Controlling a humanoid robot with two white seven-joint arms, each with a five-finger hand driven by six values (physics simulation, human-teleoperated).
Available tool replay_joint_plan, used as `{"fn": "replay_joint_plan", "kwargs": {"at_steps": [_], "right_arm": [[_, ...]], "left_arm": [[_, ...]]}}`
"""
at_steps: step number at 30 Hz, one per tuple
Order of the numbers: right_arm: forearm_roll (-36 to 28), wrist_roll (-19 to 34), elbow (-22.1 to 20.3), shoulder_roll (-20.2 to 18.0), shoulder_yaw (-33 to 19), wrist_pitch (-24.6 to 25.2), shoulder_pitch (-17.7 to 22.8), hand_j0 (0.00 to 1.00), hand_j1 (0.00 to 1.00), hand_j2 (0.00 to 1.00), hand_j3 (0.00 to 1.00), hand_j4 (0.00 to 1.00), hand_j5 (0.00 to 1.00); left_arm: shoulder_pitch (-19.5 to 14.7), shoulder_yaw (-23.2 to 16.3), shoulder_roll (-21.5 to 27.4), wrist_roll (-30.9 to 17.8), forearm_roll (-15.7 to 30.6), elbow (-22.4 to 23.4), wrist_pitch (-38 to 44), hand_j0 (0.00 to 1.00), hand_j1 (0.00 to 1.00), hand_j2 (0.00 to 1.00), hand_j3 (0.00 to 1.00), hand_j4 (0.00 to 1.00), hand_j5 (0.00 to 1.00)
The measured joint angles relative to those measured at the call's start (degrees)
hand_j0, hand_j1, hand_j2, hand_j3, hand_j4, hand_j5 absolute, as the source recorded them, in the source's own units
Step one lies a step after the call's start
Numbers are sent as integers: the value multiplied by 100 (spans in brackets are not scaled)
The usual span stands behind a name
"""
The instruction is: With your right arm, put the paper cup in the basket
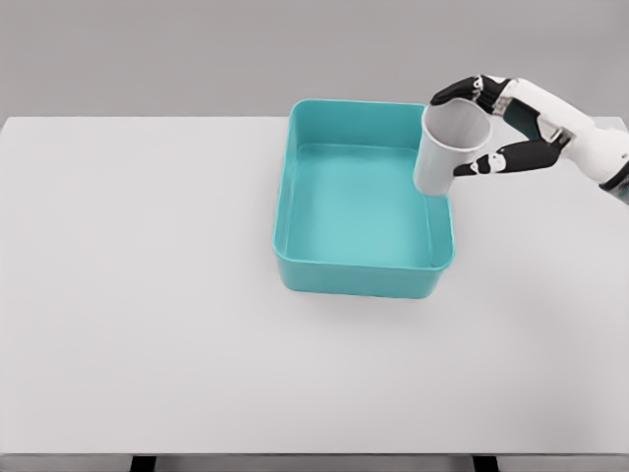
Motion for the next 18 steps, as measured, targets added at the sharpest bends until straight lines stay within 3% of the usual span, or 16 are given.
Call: {"fn": "replay_joint_plan", "kwargs": {"at_steps": [18], "right_arm": [[707, 0, 666, 809, 157, 156, -334, 73, 73, 73, 73, 73, 73]], "left_arm": [[0, 1, 0, 0, 0, 0, -1, 100, 100, 100, 100, 100, 100]]}}
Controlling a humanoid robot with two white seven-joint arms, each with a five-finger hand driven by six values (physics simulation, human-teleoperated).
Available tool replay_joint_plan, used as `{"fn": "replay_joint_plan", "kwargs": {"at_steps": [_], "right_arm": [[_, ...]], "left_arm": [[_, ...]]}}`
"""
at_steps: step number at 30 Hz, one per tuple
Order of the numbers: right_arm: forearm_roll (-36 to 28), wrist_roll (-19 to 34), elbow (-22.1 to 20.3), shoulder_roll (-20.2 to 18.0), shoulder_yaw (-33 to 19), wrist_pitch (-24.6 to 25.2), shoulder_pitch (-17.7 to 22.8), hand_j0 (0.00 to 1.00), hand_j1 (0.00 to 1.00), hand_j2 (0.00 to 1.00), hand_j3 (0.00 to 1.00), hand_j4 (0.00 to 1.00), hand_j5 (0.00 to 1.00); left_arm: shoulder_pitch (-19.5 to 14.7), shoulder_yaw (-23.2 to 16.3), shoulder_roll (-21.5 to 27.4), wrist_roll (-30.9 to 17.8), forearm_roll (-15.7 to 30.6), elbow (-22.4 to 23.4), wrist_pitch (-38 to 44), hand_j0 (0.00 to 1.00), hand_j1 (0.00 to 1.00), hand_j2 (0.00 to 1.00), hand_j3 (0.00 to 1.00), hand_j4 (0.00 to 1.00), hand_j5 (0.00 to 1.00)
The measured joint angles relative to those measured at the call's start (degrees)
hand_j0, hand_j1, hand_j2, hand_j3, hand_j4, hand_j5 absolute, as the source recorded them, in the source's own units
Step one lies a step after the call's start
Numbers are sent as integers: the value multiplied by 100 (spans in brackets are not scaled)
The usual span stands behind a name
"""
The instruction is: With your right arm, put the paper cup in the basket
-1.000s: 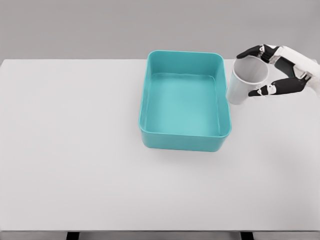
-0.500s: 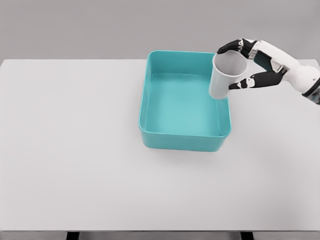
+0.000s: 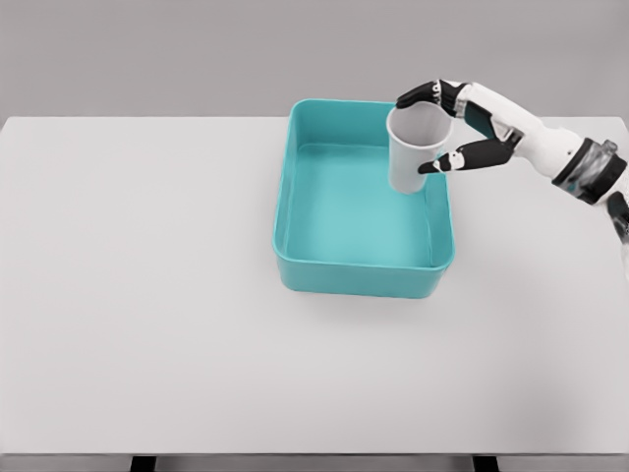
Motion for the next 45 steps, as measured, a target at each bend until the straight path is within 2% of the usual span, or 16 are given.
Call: {"fn": "replay_joint_plan", "kwargs": {"at_steps": [14, 24, 27, 32, 35, 39, 45], "right_arm": [[478, 0, 556, 445, 225, -7, -167, 73, 73, 73, 73, 73, 73], [847, 0, 721, 733, 360, 62, -431, 73, 73, 73, 73, 73, 73], [1218, 0, 705, 820, 383, 178, -554, 73, 73, 73, 73, 73, 73], [2176, 0, 637, 931, 394, 271, -738, 73, 73, 73, 73, 73, 73], [2788, 0, 444, 1042, 404, 274, -765, 73, 73, 73, 73, 73, 73], [3307, 0, 273, 1157, 606, 250, -897, 73, 73, 73, 73, 73, 73], [4139, 1, 54, 1199, 730, 267, -958, 66, 66, 66, 66, 66, 66]], "left_arm": [[9, 0, 0, 0, 0, 0, -1, 100, 100, 100, 100, 100, 100], [0, 0, 0, 0, 0, 0, -1, 100, 100, 100, 100, 100, 100], [9, 0, 0, 0, 0, 0, 0, 100, 100, 100, 100, 100, 100], [0, 0, 0, 0, 0, 0, 0, 100, 100, 100, 100, 100, 100], [0, 0, 0, 0, 0, 0, 0, 100, 100, 100, 100, 100, 100], [0, 0, 0, 0, 0, 0, 1, 100, 100, 100, 100, 100, 100], [9, 0, 0, 0, 0, 0, -1, 100, 100, 100, 100, 100, 100]]}}
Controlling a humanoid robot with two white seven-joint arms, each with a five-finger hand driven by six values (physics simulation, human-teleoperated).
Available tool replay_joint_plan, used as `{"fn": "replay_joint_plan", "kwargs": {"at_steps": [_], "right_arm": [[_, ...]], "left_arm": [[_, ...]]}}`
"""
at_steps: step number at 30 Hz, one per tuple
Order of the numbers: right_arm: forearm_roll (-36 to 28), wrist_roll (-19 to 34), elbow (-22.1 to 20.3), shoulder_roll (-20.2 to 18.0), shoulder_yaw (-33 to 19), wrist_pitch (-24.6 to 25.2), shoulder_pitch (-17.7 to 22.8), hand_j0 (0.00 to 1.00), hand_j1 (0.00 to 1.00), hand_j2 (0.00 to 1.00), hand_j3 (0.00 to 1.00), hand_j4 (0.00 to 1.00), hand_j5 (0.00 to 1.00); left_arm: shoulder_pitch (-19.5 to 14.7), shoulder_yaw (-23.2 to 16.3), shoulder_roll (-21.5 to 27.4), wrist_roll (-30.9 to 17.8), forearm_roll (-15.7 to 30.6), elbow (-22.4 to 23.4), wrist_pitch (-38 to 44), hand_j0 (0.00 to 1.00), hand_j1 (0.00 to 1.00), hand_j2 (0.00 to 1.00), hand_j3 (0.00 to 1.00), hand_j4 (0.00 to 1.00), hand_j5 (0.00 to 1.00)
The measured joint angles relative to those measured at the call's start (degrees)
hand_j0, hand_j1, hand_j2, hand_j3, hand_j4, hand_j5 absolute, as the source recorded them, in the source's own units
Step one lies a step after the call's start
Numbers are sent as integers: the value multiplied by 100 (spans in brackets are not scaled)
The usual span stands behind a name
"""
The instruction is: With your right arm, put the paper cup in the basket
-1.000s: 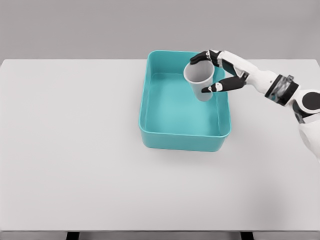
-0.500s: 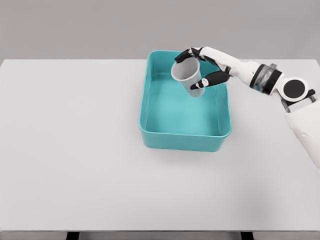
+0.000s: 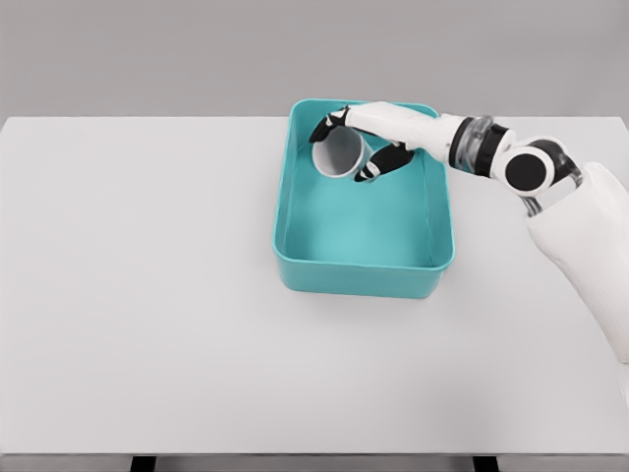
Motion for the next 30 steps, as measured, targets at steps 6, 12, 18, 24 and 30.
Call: {"fn": "replay_joint_plan", "kwargs": {"at_steps": [6, 12, 18, 24, 30], "right_arm": [[842, 0, -66, -10, -2, 2, 0, 70, 70, 70, 70, 70, 70], [1257, 0, -65, 92, 32, -1, 18, 100, 100, 100, 100, 100, 100], [1379, 0, -22, 175, 44, 5, 26, 100, 100, 100, 100, 100, 100], [1115, 1, -34, 153, -102, -33, 61, 100, 100, 100, 100, 100, 100], [-973, 1, -245, -263, -1386, -388, 518, 100, 100, 100, 100, 100, 100]], "left_arm": [[0, 0, 0, 0, 0, 0, 0, 100, 100, 100, 100, 100, 100], [-9, 0, 0, 0, 0, 0, 0, 100, 100, 100, 100, 100, 100], [-9, 0, 0, 0, 0, 0, 2, 100, 100, 100, 100, 100, 100], [-9, 0, 0, 0, 0, 0, 1, 100, 100, 100, 100, 100, 100], [-9, 0, 0, 0, 0, 0, 3, 100, 100, 100, 100, 100, 100]]}}
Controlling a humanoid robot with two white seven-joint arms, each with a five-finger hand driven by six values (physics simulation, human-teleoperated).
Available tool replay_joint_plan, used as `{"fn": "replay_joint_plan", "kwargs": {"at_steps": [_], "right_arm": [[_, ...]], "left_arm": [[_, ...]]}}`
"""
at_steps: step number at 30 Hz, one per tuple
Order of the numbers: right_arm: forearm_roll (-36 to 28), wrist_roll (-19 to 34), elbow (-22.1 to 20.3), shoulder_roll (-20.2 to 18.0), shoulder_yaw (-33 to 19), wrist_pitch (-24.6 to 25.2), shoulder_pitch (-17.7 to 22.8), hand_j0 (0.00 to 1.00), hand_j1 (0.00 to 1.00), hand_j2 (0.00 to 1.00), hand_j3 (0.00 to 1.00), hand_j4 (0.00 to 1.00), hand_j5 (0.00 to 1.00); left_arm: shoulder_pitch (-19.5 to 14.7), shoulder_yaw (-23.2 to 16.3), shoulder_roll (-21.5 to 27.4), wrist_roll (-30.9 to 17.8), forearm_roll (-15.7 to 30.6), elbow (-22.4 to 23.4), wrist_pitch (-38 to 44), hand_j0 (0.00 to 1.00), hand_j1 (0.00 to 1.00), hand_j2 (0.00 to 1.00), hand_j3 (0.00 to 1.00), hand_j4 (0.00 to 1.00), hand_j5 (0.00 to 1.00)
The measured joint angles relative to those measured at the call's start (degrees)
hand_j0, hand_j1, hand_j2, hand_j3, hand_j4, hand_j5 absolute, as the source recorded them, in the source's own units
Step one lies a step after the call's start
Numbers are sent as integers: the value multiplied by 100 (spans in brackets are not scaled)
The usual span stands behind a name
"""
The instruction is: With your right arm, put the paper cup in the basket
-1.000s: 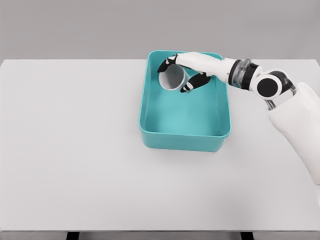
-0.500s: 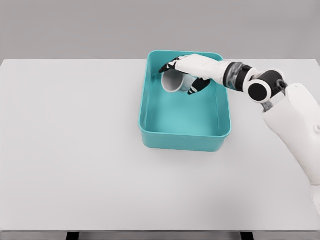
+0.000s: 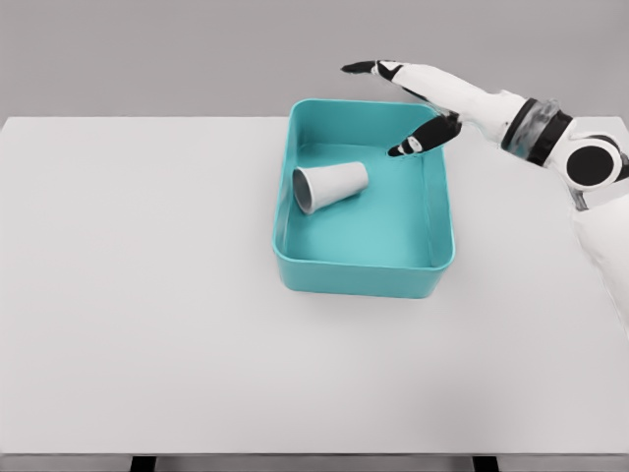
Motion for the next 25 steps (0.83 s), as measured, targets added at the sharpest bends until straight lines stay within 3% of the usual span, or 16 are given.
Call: {"fn": "replay_joint_plan", "kwargs": {"at_steps": [3, 6, 8, 13, 25], "right_arm": [[-611, 0, -99, -314, -611, -39, 528, 100, 100, 100, 100, 100, 100], [-826, 0, -122, -639, -1217, -146, 1415, 100, 100, 100, 100, 100, 100], [-892, 0, -124, -756, -1635, -215, 1750, 100, 100, 100, 100, 100, 100], [-965, -2, -99, -803, -2352, -274, 1838, 100, 100, 100, 100, 100, 100], [-978, -2, -87, -800, -2524, -239, 1820, 100, 100, 100, 100, 100, 100]], "left_arm": [[0, 1, 0, 0, 0, -1, -1, 100, 100, 100, 100, 100, 100], [8, 1, 0, 0, 0, -1, -1, 100, 100, 100, 100, 100, 100], [0, 1, 0, 0, 0, -1, -2, 100, 100, 100, 100, 100, 100], [0, 0, 0, 0, 0, 0, -1, 100, 100, 100, 100, 100, 100], [0, -1, 0, 0, -1, 0, -2, 100, 100, 100, 100, 100, 100]]}}
